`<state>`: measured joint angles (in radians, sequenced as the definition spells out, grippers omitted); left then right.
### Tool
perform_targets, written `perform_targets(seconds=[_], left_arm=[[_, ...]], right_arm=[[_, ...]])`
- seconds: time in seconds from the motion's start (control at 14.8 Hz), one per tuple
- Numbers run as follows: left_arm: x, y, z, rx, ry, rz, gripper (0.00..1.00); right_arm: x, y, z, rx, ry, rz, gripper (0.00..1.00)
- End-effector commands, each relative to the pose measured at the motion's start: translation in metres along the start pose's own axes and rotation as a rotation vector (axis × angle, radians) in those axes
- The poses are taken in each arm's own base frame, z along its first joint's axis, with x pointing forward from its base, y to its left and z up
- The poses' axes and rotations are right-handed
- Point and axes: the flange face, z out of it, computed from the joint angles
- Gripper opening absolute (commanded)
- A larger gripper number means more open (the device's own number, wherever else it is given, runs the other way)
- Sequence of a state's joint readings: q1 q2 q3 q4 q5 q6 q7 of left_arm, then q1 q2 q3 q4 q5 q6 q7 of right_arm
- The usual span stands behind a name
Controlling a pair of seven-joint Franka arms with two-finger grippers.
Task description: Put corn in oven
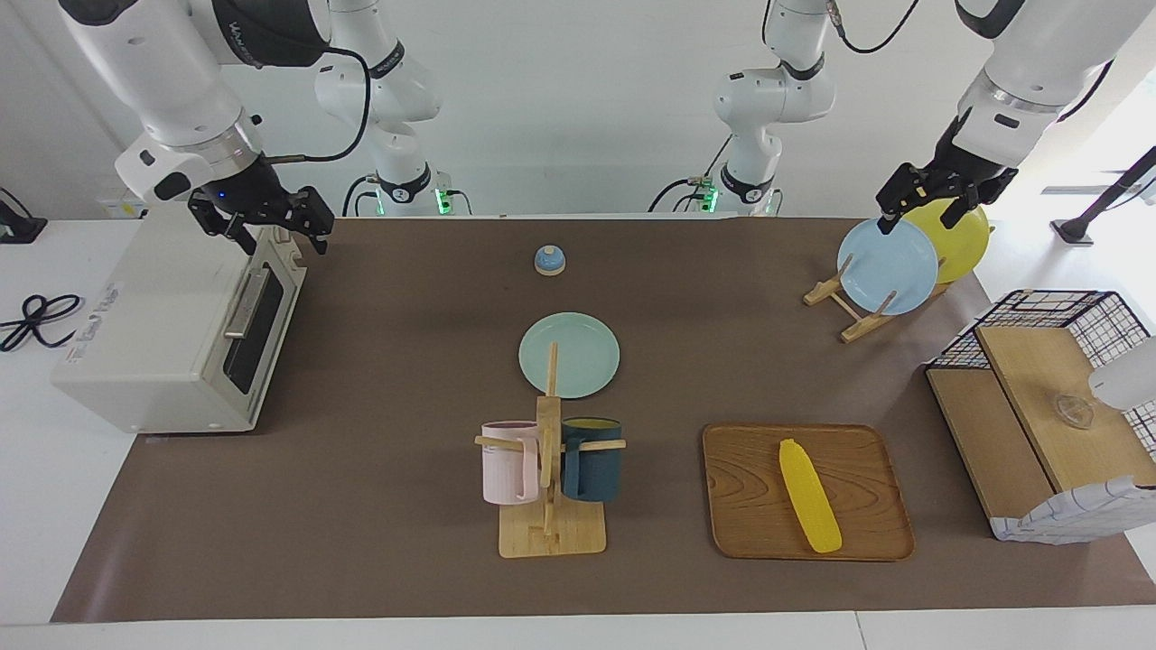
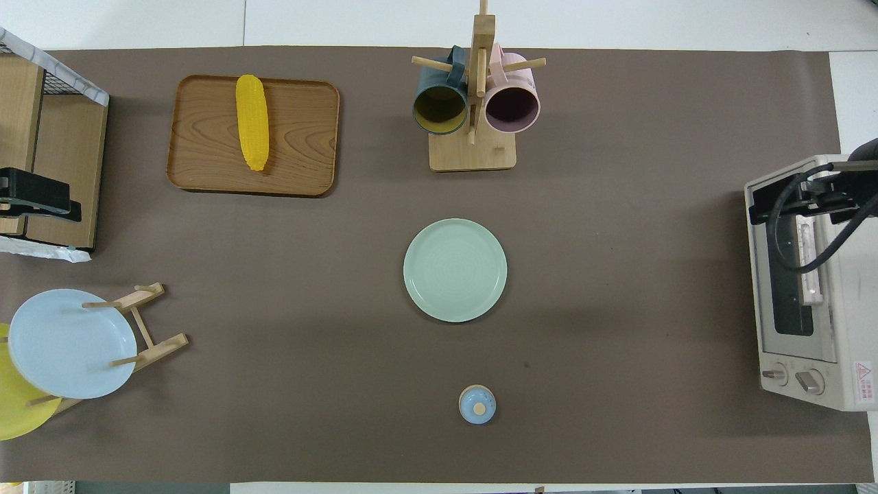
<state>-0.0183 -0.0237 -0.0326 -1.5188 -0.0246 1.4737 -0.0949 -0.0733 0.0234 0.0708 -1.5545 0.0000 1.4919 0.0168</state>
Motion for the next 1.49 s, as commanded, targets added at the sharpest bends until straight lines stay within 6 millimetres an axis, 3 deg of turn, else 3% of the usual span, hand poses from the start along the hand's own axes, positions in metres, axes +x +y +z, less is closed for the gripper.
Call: perform_targets(seconds=[0.0, 0.61, 0.68, 0.75, 0.81, 1.02, 1.22, 1.42], left_arm=[[-0.006, 0.001, -0.002, 0.009, 0.014, 0.005, 1.0], [-0.002, 0.002, -0.001, 0.004, 0.049, 0.002, 1.0], [0.003, 0.003, 0.005, 0.002, 0.063, 0.005, 1.0], [0.009, 0.012, 0.011, 0.001, 0.069, 0.021, 1.0], [0.018, 0.021, 0.021, -0.002, 0.076, 0.036, 1.0], [0.06, 0.046, 0.069, -0.033, 0.039, 0.06, 1.0], [0.126, 0.074, 0.134, -0.037, -0.012, 0.093, 1.0], [0.175, 0.089, 0.193, -0.052, -0.003, 0.119, 1.0]], right_arm=[[-0.002, 0.003, -0.004, 0.002, 0.012, 0.007, 1.0], [-0.004, 0.013, -0.002, 0.02, 0.015, 0.033, 1.0], [0.001, 0.012, -0.003, 0.018, 0.055, 0.029, 0.52], [0.003, 0.009, 0.003, 0.018, 0.06, 0.016, 0.14], [0.0, 0.006, 0.014, 0.016, 0.049, -0.013, 0.0], [0.004, 0.007, 0.033, -0.007, 0.092, -0.067, 0.0], [0.019, 0.012, 0.051, -0.029, 0.087, -0.067, 0.0], [0.023, 0.037, 0.064, -0.05, 0.063, -0.083, 0.0]])
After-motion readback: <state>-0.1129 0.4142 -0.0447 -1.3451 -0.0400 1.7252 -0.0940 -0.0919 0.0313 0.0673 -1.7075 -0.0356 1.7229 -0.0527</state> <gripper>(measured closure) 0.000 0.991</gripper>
